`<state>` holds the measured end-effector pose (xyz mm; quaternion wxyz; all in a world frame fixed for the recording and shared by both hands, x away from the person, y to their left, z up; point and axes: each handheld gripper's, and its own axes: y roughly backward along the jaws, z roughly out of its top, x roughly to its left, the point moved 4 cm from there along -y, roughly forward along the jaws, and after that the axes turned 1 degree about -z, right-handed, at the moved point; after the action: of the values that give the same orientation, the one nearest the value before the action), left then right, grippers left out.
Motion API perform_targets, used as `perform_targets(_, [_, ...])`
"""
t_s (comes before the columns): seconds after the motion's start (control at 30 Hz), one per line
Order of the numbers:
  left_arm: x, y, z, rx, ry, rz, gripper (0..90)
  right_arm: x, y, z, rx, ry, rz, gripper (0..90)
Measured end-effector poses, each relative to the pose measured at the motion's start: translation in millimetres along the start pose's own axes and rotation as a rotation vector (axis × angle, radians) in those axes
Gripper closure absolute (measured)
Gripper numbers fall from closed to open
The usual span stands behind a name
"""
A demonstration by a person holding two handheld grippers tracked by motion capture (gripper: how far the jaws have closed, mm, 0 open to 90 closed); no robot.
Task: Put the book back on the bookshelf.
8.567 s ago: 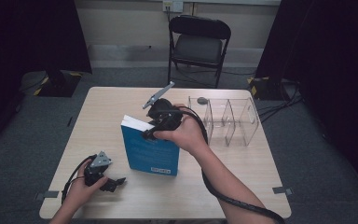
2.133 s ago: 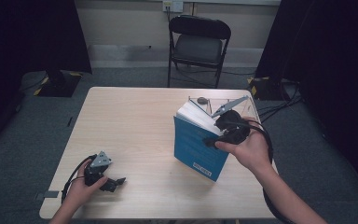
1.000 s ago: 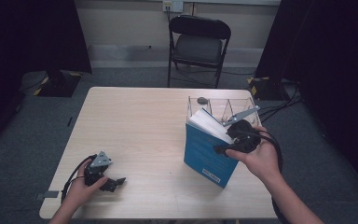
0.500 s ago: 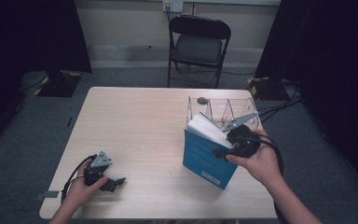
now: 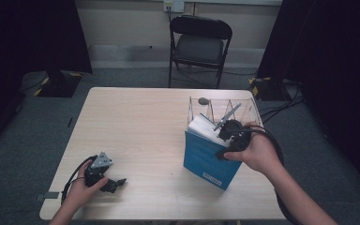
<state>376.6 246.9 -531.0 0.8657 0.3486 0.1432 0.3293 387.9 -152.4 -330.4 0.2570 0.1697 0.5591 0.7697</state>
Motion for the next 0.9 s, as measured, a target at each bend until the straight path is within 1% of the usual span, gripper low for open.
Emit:
perform_targets(0.07, [0.1,0.0,0.0,0.0,-0.002,-0.001,0.0,-0.9,-3.6,2.5,0.046,0.019,0.0,58.9])
perform_targets(0.13, [0.5,0.2,0.1,0.001,-0.006,0.002,0.0,-0.6,-10.4,3.3,0.096,0.034,-0.009,55.7])
perform_targets(0.17, [0.2,-0.3,0.0,-0.004,-0.001,0.002,0.0,-0.2,-10.8,4.0,0.102,0.032,-0.009,55.7])
perform_targets(0.2, [0.8,0.0,0.1,-0.002,-0.009,0.005,0.0,-0.7,-10.9,4.1,0.098,0.042,-0.004,55.9])
perform_targets(0.27, [0.7,0.3,0.0,0.002,-0.009,0.003,0.0,-2.6,-11.0,3.4,0.092,0.045,0.0,56.2])
perform_targets(0.37, [0.7,0.3,0.0,0.001,-0.008,0.003,0.0,-2.3,-11.4,4.0,0.124,0.047,-0.006,55.8])
perform_targets(0.4, [0.7,0.3,0.0,0.001,-0.008,0.003,0.0,-2.3,-11.2,4.1,0.134,0.043,0.0,55.6])
perform_targets(0.47, [0.7,0.3,0.0,0.002,-0.009,0.003,0.0,-2.8,-11.4,4.3,0.149,0.038,-0.005,55.4])
perform_targets(0.5, [0.9,0.4,0.0,0.003,-0.011,0.002,0.0,-3.1,-11.3,4.2,0.159,0.036,0.001,55.2])
perform_targets(0.6, [0.8,0.4,0.0,0.004,-0.011,-0.001,0.0,-4.7,-11.6,4.8,0.197,0.049,-0.006,54.7])
perform_targets(0.63, [0.7,0.4,-0.1,0.004,-0.01,0.0,0.0,-5.0,-11.6,5.0,0.202,0.047,-0.004,54.7])
perform_targets(0.67, [1.1,0.5,0.0,0.005,-0.015,0.001,0.0,-5.3,-11.7,4.9,0.199,0.045,-0.007,54.6])
perform_targets(0.73, [1.0,0.4,0.0,0.004,-0.013,0.002,0.0,-5.1,-11.5,4.6,0.188,0.046,-0.004,55.1])
perform_targets(0.77, [0.0,0.1,-0.2,0.003,-0.001,-0.003,0.0,-5.1,-11.7,4.7,0.178,0.039,-0.003,55.9])
perform_targets(0.8, [0.9,0.4,0.0,0.005,-0.013,-0.001,0.0,-5.1,-11.7,4.5,0.174,0.039,-0.004,56.7])
perform_targets(0.83, [0.5,0.3,-0.1,0.004,-0.007,-0.003,0.0,-4.8,-11.3,4.4,0.175,0.046,-0.002,57.5])
perform_targets(0.9, [0.6,0.3,-0.1,0.003,-0.007,-0.002,0.0,-3.4,-11.2,4.6,0.17,0.039,0.01,58.8])
